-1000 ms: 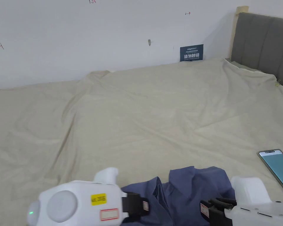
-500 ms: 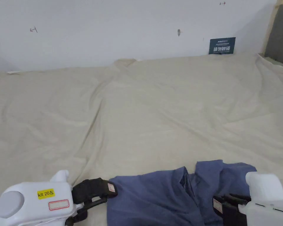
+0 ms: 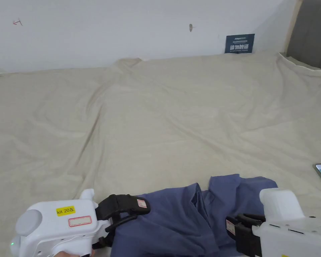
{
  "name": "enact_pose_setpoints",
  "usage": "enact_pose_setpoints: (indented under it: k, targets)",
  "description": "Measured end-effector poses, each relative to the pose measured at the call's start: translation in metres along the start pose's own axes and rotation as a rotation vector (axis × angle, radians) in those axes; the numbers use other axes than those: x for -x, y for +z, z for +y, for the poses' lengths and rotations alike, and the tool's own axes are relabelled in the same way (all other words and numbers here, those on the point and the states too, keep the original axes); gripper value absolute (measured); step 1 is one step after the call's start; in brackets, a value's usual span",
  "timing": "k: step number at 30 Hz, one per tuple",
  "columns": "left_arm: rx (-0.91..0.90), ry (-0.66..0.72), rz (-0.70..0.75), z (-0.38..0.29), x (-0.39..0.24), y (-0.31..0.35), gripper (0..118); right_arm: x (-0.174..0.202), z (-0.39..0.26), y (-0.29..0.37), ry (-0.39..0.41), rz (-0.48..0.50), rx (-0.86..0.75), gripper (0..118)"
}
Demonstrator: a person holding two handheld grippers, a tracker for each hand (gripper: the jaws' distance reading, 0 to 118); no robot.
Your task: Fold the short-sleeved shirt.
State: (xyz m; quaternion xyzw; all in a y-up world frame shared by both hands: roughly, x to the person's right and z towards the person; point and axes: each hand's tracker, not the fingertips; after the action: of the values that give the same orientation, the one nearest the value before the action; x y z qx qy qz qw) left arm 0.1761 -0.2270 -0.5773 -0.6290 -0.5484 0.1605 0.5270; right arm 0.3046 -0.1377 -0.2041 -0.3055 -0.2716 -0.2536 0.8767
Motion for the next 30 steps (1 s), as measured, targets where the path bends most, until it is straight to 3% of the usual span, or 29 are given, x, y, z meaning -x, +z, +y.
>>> enact_pose_setpoints:
  k: [1, 3, 5, 18, 30]
  targets:
    - [-0.013, 0.007, -0.001, -0.004, 0.001, 0.003, 80, -0.001, 0.0, 0.0, 0.001, -0.003, -0.002, 0]
    - [0.003, 0.012, 0.101, -0.002, 0.0, 0.002, 14, -0.004, 0.002, 0.001, -0.006, -0.004, -0.012, 0]
    - [0.016, -0.047, 0.099, -0.005, 0.004, 0.0, 14, -0.007, 0.002, 0.001, -0.024, 0.001, -0.022, 0]
    - [-0.009, -0.11, 0.136, -0.017, -0.021, 0.028, 14, -0.027, -0.002, 0.014, -0.056, -0.02, -0.069, 0]
    - [-0.15, -0.06, 0.318, -0.019, -0.014, 0.109, 14, -0.052, -0.011, 0.024, -0.113, -0.023, -0.104, 0]
